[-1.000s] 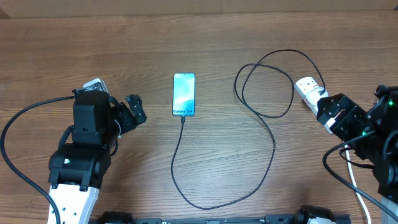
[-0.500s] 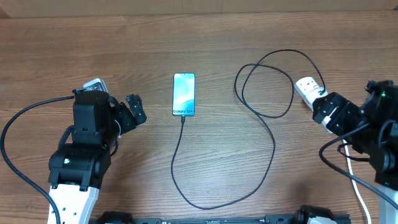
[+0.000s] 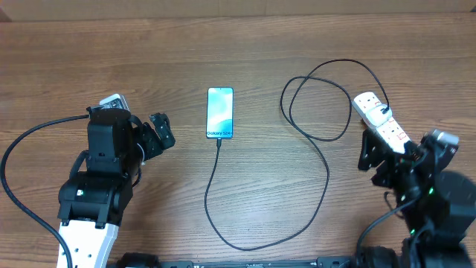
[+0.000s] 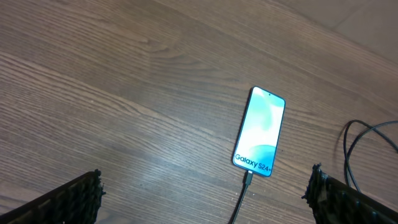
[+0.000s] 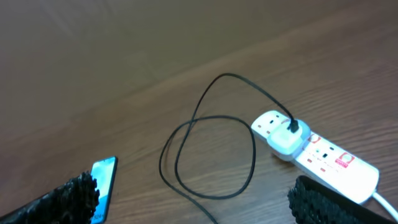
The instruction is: Plug charger to phone and switch on socket
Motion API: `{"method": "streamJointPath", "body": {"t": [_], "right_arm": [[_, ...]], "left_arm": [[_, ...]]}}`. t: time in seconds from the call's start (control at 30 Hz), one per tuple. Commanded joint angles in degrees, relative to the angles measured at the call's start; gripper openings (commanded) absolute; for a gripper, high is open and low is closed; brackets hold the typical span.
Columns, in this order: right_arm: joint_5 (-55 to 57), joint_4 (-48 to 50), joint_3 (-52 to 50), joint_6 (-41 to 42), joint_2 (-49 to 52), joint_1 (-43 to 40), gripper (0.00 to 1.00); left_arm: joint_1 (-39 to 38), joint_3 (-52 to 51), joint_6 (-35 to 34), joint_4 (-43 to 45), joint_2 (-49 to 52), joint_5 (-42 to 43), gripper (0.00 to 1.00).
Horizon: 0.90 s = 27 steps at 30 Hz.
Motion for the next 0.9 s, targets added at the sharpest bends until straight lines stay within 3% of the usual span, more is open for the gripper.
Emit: {"method": "streamJointPath", "body": {"t": [0.0,0.43,0.87], "right_arm": [[0.3,4.8,-7.1,-0.9,-6.4,2.8,1.00],[1.0,22.2,-28.8,-3.5,-26.5,8.0,1.00],[4.2,36.4,-37.4,-3.5,-26.4,8.0,1.00]], "left_arm": [[0.1,-0.1,1.2,0.0,0.1,-0.7,0.99],[0.1,-0.1,1.2,0.0,0.1,-0.7,1.00],[0.1,-0.1,1.2,0.0,0.1,-0.7,1.00]]}}
